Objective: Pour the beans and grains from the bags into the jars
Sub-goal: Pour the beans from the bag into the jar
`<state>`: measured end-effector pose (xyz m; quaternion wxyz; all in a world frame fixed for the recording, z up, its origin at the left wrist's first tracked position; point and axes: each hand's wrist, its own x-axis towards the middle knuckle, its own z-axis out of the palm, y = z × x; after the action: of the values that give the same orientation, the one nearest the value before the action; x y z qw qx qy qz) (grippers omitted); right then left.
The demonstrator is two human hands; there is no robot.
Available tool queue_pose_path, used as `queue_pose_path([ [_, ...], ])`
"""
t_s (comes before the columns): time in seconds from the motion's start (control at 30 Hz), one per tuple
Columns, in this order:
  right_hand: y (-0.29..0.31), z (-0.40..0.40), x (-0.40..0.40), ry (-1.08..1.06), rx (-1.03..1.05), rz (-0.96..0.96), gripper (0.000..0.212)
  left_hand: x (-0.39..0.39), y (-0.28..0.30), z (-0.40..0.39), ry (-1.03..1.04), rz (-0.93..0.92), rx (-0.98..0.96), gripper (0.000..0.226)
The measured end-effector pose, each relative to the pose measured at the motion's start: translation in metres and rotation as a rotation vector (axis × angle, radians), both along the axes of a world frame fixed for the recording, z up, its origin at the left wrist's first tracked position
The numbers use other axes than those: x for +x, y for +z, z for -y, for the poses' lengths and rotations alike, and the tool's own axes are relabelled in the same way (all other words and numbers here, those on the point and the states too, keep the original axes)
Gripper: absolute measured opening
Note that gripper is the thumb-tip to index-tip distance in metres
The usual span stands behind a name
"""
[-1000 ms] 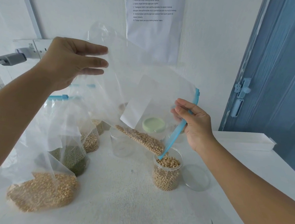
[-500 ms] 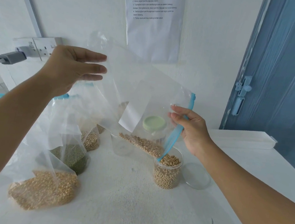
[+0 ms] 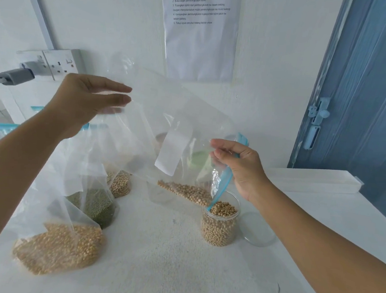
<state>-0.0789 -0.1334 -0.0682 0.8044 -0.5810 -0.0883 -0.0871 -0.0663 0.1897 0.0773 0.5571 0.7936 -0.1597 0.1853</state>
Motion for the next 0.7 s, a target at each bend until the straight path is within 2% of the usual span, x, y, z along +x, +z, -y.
queue_pose_path([
  [0.2,-0.002,-0.002,0.002,-0.030,-0.005,0.027,0.027,-0.010,-0.018,-0.008,0.247,0.065,0.256,0.035],
  [0.27,-0.001,-0.001,0.001,-0.026,-0.015,0.040,0.025,-0.022,-0.034,-0.002,0.375,0.163,0.374,0.035],
  [0.33,-0.001,0.000,0.002,-0.022,-0.017,0.049,0.024,-0.038,-0.060,0.011,0.493,0.340,0.478,0.035],
  [0.4,0.000,0.000,0.001,-0.012,-0.006,0.039,0.023,-0.059,-0.090,0.032,0.524,0.395,0.442,0.036],
  [0.43,0.000,0.001,0.001,-0.007,-0.002,0.029,0.023,-0.068,-0.106,0.043,0.488,0.325,0.382,0.034],
  [0.5,0.000,0.001,0.001,-0.008,-0.011,0.025,0.024,-0.083,-0.136,0.065,0.337,0.001,0.248,0.026],
  [0.6,0.000,0.001,0.001,-0.009,-0.044,0.047,0.030,-0.081,-0.158,0.083,0.103,-0.525,-0.176,0.017],
  [0.7,0.000,0.000,0.001,-0.015,-0.055,0.053,0.029,-0.061,-0.163,0.079,-0.005,-0.749,-0.451,0.021],
])
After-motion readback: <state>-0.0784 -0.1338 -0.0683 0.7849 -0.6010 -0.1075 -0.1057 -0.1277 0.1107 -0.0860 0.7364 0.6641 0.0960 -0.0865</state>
